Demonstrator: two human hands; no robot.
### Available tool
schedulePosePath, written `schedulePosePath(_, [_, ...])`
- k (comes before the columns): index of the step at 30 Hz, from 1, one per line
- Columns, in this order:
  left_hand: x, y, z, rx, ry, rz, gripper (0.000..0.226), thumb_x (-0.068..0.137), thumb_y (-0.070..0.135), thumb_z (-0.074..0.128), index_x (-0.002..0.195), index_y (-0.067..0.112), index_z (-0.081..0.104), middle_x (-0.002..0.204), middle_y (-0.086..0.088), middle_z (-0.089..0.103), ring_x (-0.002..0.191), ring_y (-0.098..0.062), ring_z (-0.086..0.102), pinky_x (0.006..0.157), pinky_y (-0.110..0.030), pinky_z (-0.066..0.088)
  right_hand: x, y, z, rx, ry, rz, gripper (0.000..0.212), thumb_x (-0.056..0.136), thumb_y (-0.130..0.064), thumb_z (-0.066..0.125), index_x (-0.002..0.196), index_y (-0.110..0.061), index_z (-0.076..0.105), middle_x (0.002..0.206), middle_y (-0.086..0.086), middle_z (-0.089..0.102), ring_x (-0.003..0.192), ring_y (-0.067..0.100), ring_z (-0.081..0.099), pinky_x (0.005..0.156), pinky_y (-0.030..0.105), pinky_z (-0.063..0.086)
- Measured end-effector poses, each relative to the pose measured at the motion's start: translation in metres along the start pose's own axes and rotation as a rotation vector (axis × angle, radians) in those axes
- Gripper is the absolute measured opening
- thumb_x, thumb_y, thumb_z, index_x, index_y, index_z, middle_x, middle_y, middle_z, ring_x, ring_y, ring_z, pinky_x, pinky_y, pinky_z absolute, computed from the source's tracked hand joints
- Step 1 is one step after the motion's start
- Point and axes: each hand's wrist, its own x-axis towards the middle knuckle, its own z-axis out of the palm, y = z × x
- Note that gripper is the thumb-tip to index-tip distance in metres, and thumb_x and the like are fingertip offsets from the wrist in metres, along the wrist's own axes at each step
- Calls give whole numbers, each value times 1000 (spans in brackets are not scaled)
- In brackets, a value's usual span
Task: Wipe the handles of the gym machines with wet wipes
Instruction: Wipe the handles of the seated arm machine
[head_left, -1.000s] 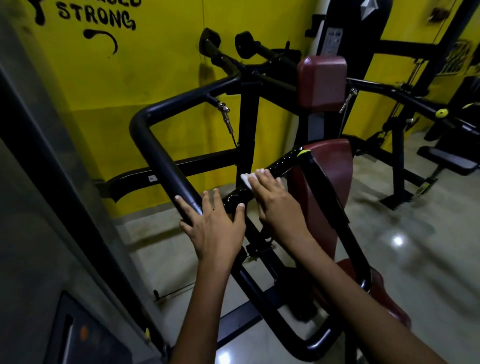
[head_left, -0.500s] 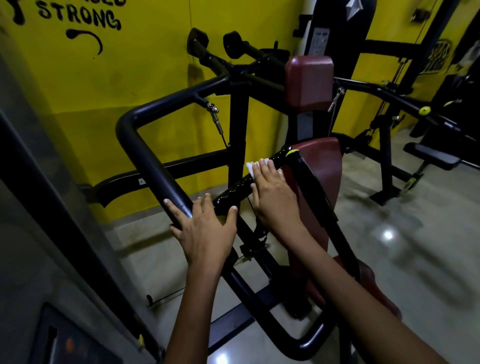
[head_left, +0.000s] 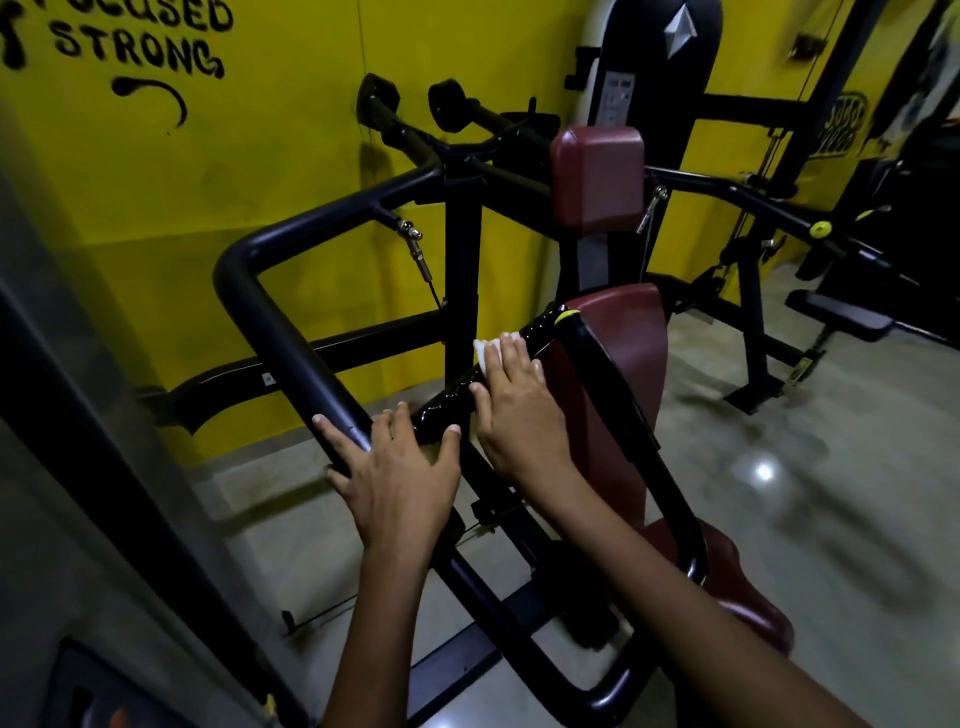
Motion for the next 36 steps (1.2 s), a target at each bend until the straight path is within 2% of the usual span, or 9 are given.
schedulePosePath(4, [0, 0, -1, -5, -8, 5, 68, 91, 59, 34, 147, 20, 30, 154, -2, 27, 142, -34, -22, 112, -56, 13, 21, 16, -7, -52, 69, 40, 46, 101, -23, 30, 145, -10, 28, 156, 10, 15, 145, 19, 4, 115, 28, 6])
schedulePosePath(7, [0, -1, -1, -10, -7, 10, 68, 91, 59, 34, 146, 20, 31, 154, -2, 28, 142, -35, -21, 112, -57, 13, 25, 13, -8, -28, 77, 148, 54, 101, -29, 29, 147, -5, 16, 157, 12, 6, 145, 19, 0, 113, 26, 12])
schedulePosePath(12, [1, 1, 1, -1, 1, 4, 68, 91, 60, 34, 146, 21, 31, 154, -1, 28, 142, -35, -21, 112, -56, 14, -1, -7, 6, 156, 10, 146, 79, 97, -51, 29, 147, -4, -9, 154, 10, -19, 141, 16, -22, 113, 29, -13])
schedulePosePath(17, [-1, 1, 0, -20, 7, 5, 60, 94, 53, 33, 145, 21, 32, 153, -2, 30, 142, -33, -22, 112, -56, 12, 20, -9, -5, 452, 33, 320, 82, 97, -47, 34, 145, -3, -16, 154, 13, -21, 142, 20, -20, 114, 30, -5])
schedulePosePath(22, [-1, 0, 0, -59, 32, -4, 53, 97, 47, 32, 143, 21, 36, 151, -2, 33, 143, -31, -20, 111, -54, 14, 13, -14, -1, 553, 4, 291, 84, 97, -44, 36, 143, -2, -22, 150, 13, -31, 135, 12, -30, 110, 25, -12])
schedulePosePath(27, [0, 0, 0, -69, 27, -9, 52, 97, 45, 32, 143, 22, 36, 151, -1, 33, 143, -31, -20, 111, -55, 13, 27, -14, -5, 633, 74, 404, 83, 98, -43, 36, 143, -6, -22, 153, 16, -23, 143, 24, -16, 116, 33, 1])
schedulePosePath(30, [0, 0, 1, -79, 36, -10, 50, 98, 43, 32, 143, 22, 37, 151, -1, 34, 143, -30, -20, 111, -55, 13, 11, -25, 7, 706, 55, 377, 85, 97, -44, 37, 142, -9, -27, 145, 10, -40, 143, 19, -10, 106, 18, 12])
schedulePosePath(32, [0, 0, 1, -86, 42, -9, 49, 98, 41, 33, 143, 21, 37, 150, -1, 35, 143, -30, -19, 111, -55, 14, 9, -27, 8, 774, 31, 388, 85, 97, -44, 37, 141, -10, -28, 144, 9, -42, 143, 17, -9, 100, 16, 14])
schedulePosePath(36, [-1, 0, 0, -100, 37, -13, 47, 98, 38, 34, 141, 21, 39, 149, -1, 36, 143, -30, -19, 111, -55, 14, 27, -16, -7, 785, 123, 478, 79, 99, -40, 36, 144, -8, -21, 152, 15, -26, 142, 22, -18, 116, 34, 8])
